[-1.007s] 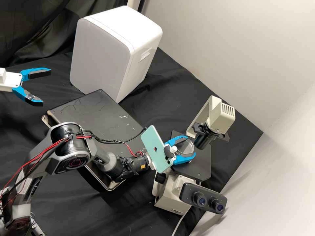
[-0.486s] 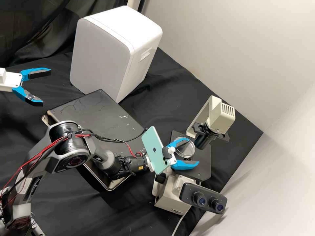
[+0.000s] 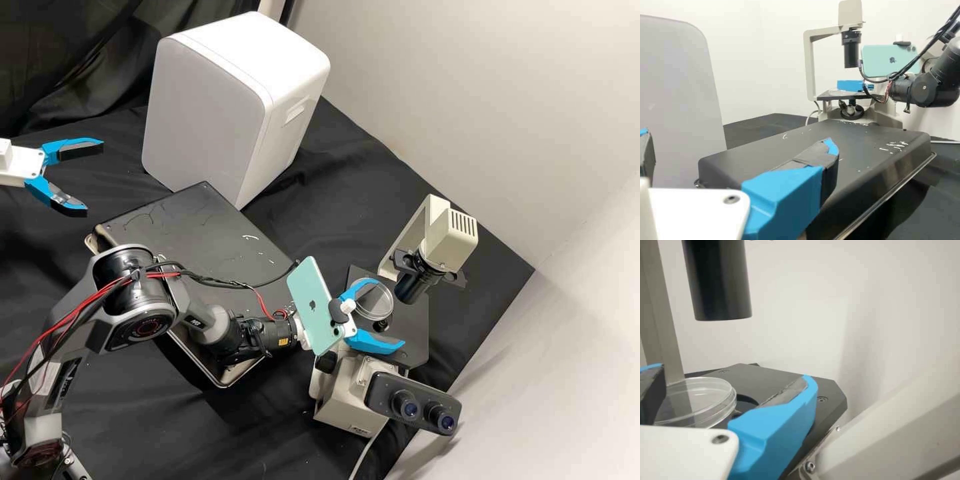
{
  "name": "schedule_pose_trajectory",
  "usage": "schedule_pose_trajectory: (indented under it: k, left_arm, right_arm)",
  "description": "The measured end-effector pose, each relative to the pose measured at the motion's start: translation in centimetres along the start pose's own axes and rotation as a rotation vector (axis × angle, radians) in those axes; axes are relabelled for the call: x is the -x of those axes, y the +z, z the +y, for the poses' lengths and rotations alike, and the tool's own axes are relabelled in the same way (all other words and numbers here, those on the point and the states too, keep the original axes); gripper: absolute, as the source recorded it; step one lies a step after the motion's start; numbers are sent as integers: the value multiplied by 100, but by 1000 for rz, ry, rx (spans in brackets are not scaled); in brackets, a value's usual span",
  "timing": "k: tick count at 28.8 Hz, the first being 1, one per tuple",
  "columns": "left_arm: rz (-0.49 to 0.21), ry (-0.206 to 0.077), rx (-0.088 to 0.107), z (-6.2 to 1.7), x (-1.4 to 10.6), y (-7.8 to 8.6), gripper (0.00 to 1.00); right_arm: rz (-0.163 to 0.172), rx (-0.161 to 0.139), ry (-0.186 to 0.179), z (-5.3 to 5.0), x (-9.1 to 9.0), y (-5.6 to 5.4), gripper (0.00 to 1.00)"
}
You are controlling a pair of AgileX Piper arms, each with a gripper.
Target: Place the petri dish on the bench
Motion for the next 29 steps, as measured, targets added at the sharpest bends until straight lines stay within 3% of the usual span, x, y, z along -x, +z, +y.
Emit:
schedule_pose_trajectory:
  k: [6, 12, 22, 25, 29]
  left_arm:
    - [-2, -1, -1, -1, 0, 2, 100]
    - [-6, -2, -3, -2, 0, 6, 100]
    - [-6, -2, -3, -2, 0, 6, 100]
    - [-6, -2, -3, -2, 0, 6, 100]
    - [-6, -2, -3, -2, 0, 6, 100]
  right_arm:
    - [1, 0, 1, 1, 0, -1, 100]
    - [25, -9, 25, 75, 36, -68, 100]
    - [81, -154, 89, 196, 140, -2, 100]
    - [85, -180, 91, 208, 147, 11, 100]
    - [90, -179, 88, 201, 158, 15, 100]
